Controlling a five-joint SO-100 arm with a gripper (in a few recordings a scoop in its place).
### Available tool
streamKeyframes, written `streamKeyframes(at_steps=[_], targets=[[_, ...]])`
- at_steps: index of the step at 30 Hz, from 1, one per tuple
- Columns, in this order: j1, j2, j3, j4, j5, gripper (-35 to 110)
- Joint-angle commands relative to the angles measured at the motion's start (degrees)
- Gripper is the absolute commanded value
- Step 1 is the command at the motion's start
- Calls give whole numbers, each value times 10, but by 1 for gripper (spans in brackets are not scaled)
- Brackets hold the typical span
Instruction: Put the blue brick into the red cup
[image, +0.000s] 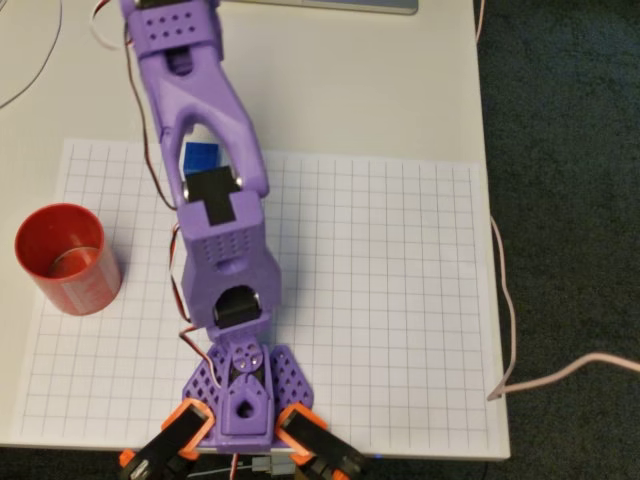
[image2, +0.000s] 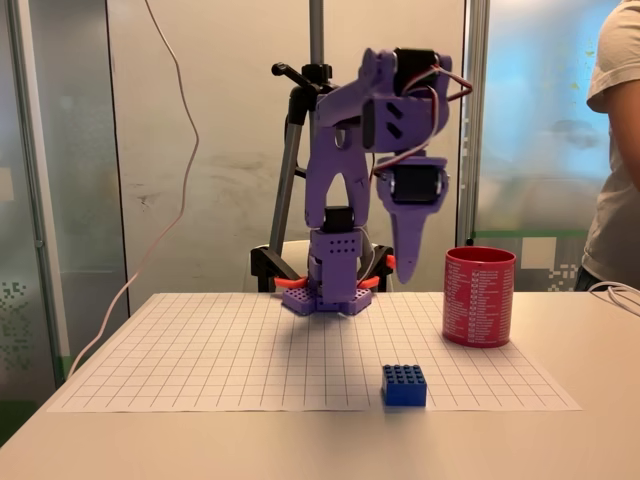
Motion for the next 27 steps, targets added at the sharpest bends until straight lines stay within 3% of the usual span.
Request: streamKeyframes(at_steps=[1,6,14,26,27], targets=[[-39,27,57,-45,50,0],[-57,37,92,-98,58,0],[0,49,166,-167,10,0],[15,33,165,-179,-16,0],[6,29,163,-176,-35,9]])
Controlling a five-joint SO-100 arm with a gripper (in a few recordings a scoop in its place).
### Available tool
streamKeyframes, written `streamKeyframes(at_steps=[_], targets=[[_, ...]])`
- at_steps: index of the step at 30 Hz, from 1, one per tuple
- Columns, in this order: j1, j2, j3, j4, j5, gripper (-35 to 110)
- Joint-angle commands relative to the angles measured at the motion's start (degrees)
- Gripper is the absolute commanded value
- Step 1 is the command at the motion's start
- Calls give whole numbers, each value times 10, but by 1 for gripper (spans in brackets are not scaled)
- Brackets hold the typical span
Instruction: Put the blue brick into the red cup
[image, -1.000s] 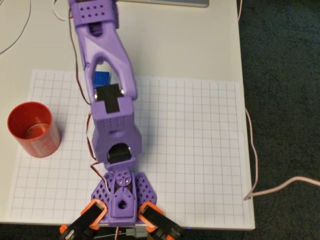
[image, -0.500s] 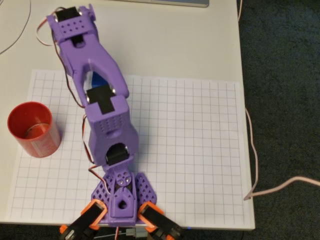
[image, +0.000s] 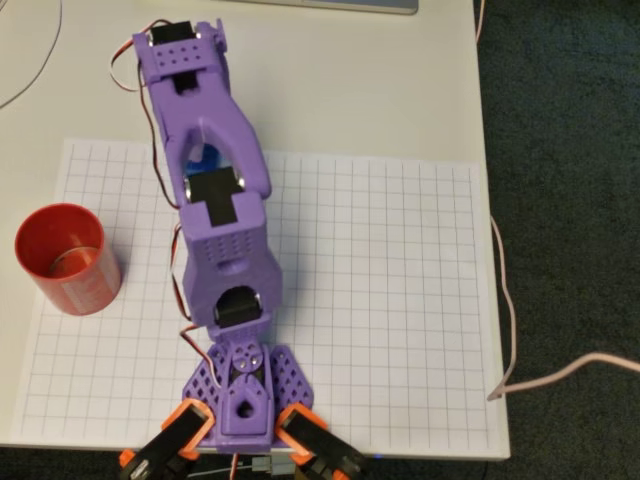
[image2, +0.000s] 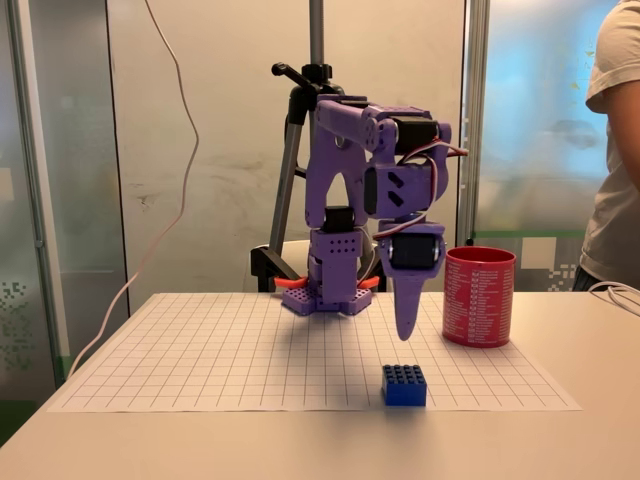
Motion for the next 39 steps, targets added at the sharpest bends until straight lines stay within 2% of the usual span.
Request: streamKeyframes(at_steps=[1,3,4,6,21,25,27,29,39], targets=[[-29,19,-14,7,-20,17],[-33,16,-10,4,-16,29],[-33,15,-7,2,-11,42],[-36,11,-6,-1,-11,49],[-5,-56,83,-86,-9,49],[-4,-56,85,-92,-20,41],[-5,-54,79,-92,-27,25],[-3,-52,78,-113,-34,0],[19,-46,79,-140,-18,0]])
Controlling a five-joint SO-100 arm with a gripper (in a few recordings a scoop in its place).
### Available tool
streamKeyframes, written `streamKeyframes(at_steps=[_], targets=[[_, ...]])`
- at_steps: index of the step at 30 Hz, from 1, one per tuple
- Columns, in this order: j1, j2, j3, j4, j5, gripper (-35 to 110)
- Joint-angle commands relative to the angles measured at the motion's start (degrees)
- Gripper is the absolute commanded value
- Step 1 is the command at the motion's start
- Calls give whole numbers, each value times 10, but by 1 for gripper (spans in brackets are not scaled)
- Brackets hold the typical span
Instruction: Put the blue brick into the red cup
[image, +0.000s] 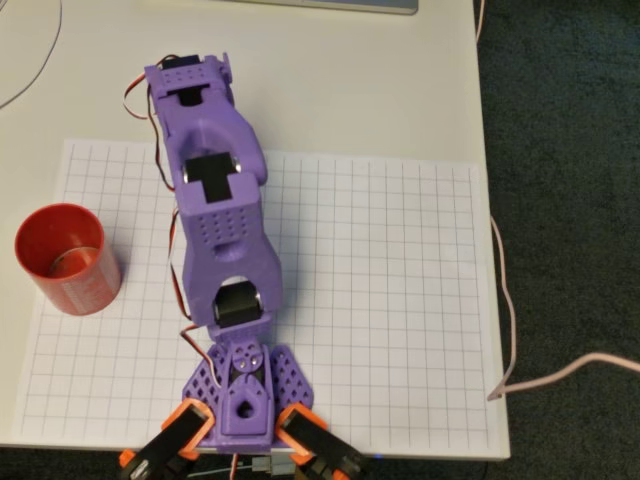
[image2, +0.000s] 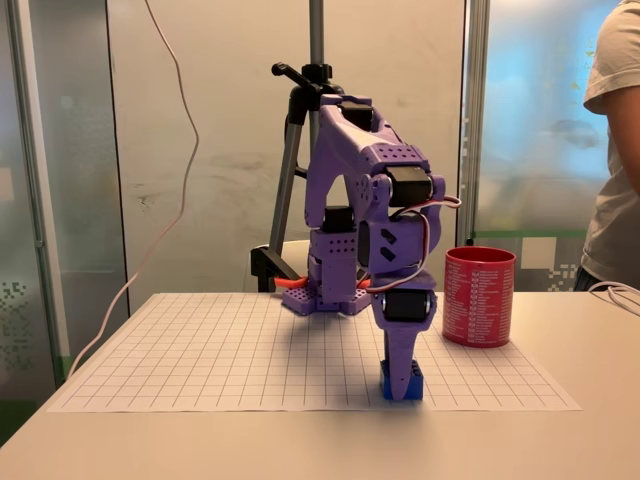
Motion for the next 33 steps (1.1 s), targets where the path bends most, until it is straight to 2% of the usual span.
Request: streamKeyframes(at_steps=[1,5,10,15,23,33], targets=[[18,34,-13,-22,15,0],[70,87,-51,-13,34,0],[60,200,-135,70,-40,0],[-68,300,-198,157,-74,0],[-300,361,-257,264,-93,0],[-455,466,-125,286,-100,0]])
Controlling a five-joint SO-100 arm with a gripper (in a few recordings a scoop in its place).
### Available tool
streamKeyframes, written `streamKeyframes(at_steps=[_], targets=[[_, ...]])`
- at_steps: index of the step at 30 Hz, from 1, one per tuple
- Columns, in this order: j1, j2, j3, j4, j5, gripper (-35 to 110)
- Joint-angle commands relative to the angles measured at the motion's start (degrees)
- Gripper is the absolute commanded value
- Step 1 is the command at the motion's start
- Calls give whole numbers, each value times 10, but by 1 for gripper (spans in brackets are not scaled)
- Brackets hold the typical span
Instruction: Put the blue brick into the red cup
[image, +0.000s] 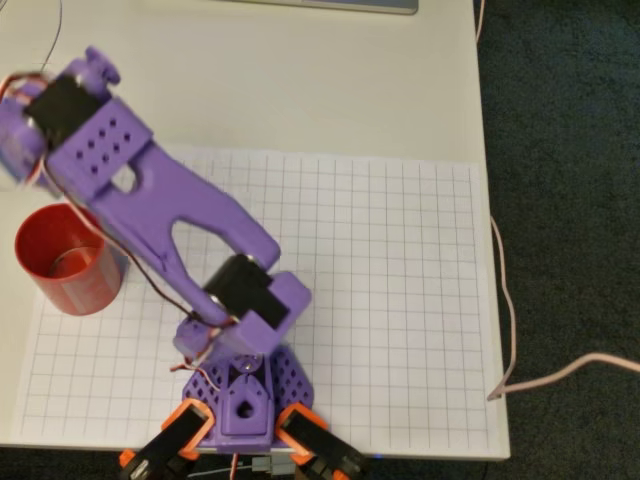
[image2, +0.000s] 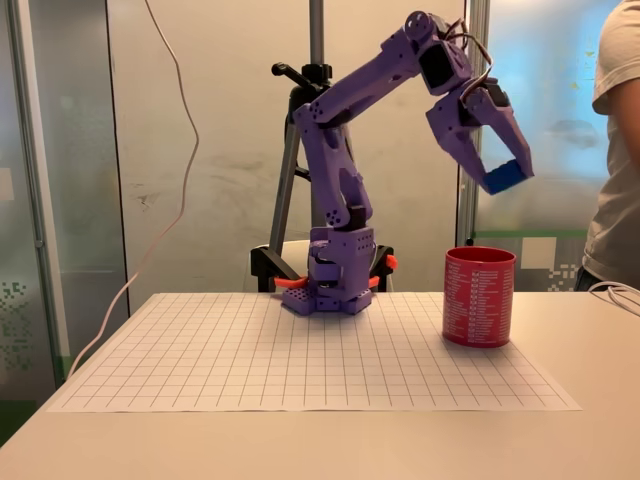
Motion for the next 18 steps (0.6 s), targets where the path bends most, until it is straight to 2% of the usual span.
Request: streamKeyframes(at_steps=[1,9,18], targets=[[-40,69,58,-2,11,0],[-68,98,172,-33,48,0],[-56,80,175,-56,57,0]])
